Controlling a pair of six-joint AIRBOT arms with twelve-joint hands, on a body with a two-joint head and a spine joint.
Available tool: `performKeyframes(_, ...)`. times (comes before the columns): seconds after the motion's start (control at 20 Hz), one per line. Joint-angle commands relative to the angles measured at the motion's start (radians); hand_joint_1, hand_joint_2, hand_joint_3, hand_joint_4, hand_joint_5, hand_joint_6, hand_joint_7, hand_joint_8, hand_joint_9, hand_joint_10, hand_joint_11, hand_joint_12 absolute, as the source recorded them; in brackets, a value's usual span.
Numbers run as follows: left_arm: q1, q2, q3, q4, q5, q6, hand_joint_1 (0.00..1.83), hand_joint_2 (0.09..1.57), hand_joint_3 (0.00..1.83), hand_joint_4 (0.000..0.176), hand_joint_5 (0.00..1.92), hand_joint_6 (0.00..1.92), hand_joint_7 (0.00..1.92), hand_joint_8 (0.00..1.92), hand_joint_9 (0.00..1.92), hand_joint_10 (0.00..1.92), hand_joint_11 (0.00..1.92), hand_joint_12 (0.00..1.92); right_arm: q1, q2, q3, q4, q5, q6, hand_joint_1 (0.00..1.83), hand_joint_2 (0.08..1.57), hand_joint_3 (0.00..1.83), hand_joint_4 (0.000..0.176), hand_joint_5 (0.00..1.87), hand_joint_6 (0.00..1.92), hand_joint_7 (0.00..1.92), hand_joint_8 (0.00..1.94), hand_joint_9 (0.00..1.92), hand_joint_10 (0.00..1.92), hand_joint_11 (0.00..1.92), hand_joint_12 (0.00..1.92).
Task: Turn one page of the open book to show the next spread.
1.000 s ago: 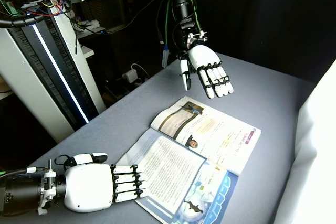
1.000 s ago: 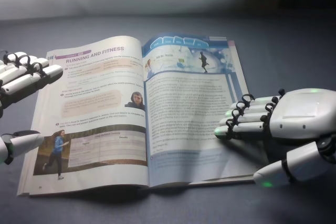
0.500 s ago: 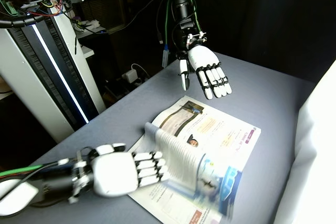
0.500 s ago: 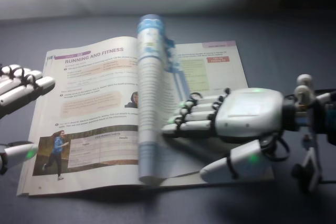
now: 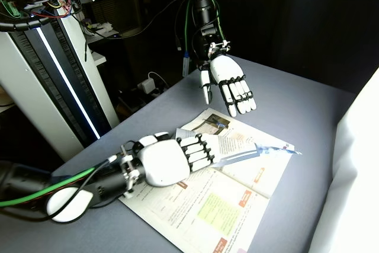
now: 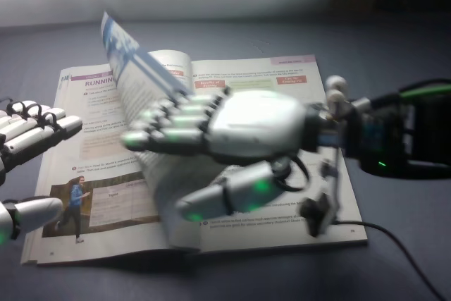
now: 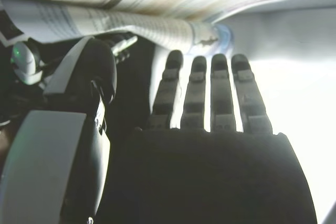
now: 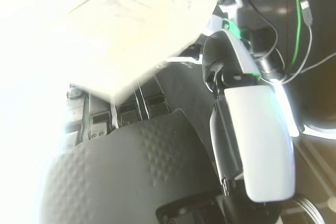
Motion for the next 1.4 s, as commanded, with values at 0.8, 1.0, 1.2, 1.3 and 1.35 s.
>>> performKeyframes(0.8,-0.006,-0.007,0.008,-0.032,-0.125,-0.015,0.0,1.3,0.0,0.048,0.07,0.0,0.02,0.0,0.12,0.0,0.0,0.56,0.15,0.081,-0.126,0.018,0.39,-0.006,0.0,1.22,0.0,0.0,0.0,0.0,0.0,0.0,0.0,0.0,0.0,0.0)
performKeyframes(1.0,0.03,0.021,-0.019,-0.075,-0.164,0.004,0.0,1.3,0.0,0.048,0.07,0.0,0.02,0.0,0.12,0.0,0.0,0.57,0.132,0.181,-0.18,0.005,0.39,-0.006,0.0,1.22,0.0,0.0,0.0,0.0,0.0,0.0,0.0,0.0,0.0,0.0)
performKeyframes(1.2,0.086,0.062,-0.051,-0.142,-0.234,0.03,0.0,1.3,0.0,0.048,0.07,0.0,0.02,0.0,0.12,0.0,0.0,0.57,0.074,0.278,-0.229,0.04,0.384,-0.002,0.0,1.22,0.0,0.0,0.0,0.0,0.0,0.0,0.0,0.0,0.0,0.0)
performKeyframes(1.3,0.119,0.086,-0.069,-0.172,-0.278,0.039,0.31,1.37,0.01,0.009,0.1,0.0,0.0,0.0,0.02,0.0,0.0,0.11,0.025,0.342,-0.249,0.073,0.367,-0.002,0.0,1.22,0.0,0.0,0.0,0.0,0.0,0.0,0.0,0.0,0.0,0.0)
performKeyframes(1.35,0.132,0.093,-0.074,-0.182,-0.298,0.041,0.41,1.39,0.01,0.0,0.1,0.0,0.0,0.0,0.0,0.0,0.0,0.02,0.009,0.367,-0.258,0.085,0.358,-0.002,0.0,1.22,0.0,0.0,0.0,0.0,0.0,0.0,0.0,0.0,0.0,0.0)
